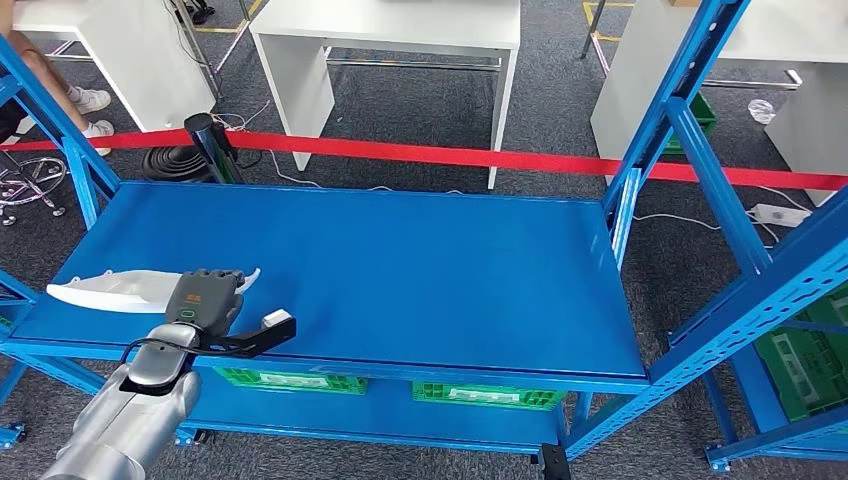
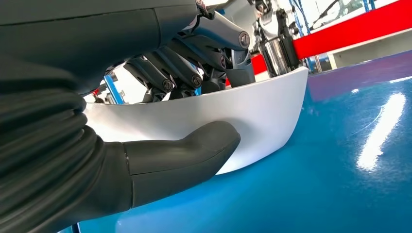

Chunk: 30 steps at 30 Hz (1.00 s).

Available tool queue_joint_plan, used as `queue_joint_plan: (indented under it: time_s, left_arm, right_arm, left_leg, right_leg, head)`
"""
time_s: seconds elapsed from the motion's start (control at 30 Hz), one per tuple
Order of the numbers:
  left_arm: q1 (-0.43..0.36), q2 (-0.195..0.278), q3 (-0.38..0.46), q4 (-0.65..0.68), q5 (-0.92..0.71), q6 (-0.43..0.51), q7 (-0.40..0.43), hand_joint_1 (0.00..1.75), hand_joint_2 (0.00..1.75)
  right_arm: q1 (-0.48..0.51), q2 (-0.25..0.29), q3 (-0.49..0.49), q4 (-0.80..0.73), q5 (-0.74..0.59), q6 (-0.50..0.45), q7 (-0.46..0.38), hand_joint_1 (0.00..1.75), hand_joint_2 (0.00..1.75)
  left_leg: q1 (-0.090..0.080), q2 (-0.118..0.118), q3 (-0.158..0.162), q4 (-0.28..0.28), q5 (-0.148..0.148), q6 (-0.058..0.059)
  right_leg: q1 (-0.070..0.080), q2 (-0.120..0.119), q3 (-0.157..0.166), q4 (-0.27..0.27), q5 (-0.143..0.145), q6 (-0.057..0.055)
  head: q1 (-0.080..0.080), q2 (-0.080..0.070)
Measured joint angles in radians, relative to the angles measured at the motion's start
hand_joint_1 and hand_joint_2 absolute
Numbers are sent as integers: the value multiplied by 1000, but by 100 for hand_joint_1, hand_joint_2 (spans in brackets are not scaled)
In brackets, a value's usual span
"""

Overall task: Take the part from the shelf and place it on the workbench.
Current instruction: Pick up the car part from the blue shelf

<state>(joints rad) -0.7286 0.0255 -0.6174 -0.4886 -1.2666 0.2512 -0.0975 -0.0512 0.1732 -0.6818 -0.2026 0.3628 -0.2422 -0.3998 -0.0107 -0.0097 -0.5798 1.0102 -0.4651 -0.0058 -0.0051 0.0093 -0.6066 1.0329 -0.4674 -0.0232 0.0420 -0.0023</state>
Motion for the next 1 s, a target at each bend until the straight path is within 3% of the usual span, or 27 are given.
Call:
queue_joint_plan:
  time_s: [0.17,0.23,0.33,0.37,0.67,1.0]
  left_arm:
    - [-8,-2,24,19,19,-2,-26,168,175]
    - [-9,-3,30,23,20,-2,-29,150,175]
    - [-11,-4,42,28,33,-4,-41,140,175]
    - [-11,-5,47,29,38,-4,-46,146,175]
    - [0,-53,116,18,24,120,-34,143,175]
    - [9,-92,172,-8,1,124,-45,143,175]
  right_arm:
    - [0,0,0,0,5,1,-2,0,175]
    - [0,0,0,0,5,1,-2,0,175]
    - [0,0,0,0,8,1,-2,0,175]
    - [0,0,0,0,10,1,-2,0,175]
    - [0,0,-3,0,43,4,12,0,175]
    - [-1,0,-3,0,63,6,14,0,175]
  left_leg:
    - [0,0,0,0,0,0]
    - [0,0,1,0,0,0]
    - [0,0,1,0,0,0]
    - [0,0,1,0,0,0]
    - [0,-1,1,0,0,0]
    - [0,-1,1,0,-1,1]
  right_leg:
    - [0,0,0,0,0,0]
    - [0,0,1,0,0,0]
    - [0,0,1,0,0,0]
    - [0,0,1,0,0,0]
    - [0,-1,1,0,0,0]
    - [0,-1,1,-1,0,0]
  head:
    - [0,0]
    - [0,0]
    - [0,0]
    - [0,0]
    - [0,0]
    - [0,0]
